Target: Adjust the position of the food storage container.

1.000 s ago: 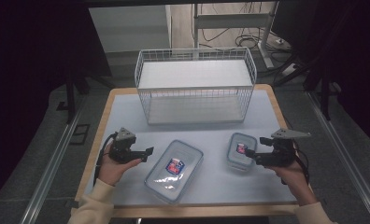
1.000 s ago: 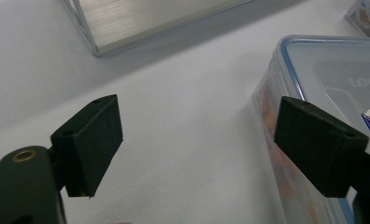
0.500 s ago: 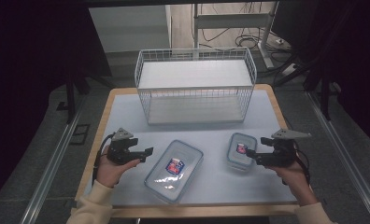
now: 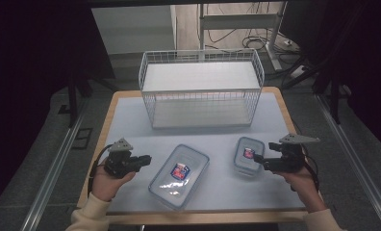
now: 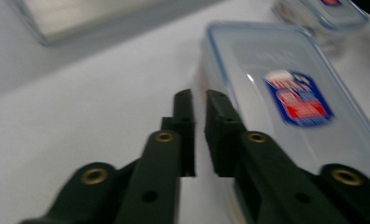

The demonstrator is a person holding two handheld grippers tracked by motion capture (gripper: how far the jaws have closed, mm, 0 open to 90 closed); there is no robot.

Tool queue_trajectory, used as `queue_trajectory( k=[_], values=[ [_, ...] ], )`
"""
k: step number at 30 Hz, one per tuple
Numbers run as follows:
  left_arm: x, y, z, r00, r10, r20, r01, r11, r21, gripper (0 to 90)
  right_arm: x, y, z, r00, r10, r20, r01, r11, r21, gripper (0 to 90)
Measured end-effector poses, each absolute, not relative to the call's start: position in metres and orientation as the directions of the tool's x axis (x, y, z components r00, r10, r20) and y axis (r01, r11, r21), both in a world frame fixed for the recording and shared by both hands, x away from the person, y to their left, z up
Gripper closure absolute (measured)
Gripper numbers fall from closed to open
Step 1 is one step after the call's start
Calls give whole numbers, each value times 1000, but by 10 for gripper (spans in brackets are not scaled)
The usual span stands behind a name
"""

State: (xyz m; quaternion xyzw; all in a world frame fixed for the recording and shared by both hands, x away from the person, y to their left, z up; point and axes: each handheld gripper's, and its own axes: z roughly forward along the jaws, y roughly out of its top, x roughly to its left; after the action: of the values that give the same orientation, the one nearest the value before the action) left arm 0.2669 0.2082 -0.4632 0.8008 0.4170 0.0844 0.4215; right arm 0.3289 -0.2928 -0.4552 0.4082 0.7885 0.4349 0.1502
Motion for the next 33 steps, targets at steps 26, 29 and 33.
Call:
queue_trajectory(
  k=[26, 29, 33],
  values=[
    [194, 173, -509, 718, 638, -279, 641, -449, 623, 900, 332, -292, -461, -605, 788, 118, 536, 293, 792, 156],
    [197, 172, -509, 712, 641, -287, 645, -436, 627, 900, 332, -292, -461, -602, 789, 120, 539, 290, 791, 156],
    [203, 170, -509, 712, 642, -286, 645, -435, 628, 900, 332, -292, -462, -601, 790, 120, 542, 292, 788, 156]
  ],
)
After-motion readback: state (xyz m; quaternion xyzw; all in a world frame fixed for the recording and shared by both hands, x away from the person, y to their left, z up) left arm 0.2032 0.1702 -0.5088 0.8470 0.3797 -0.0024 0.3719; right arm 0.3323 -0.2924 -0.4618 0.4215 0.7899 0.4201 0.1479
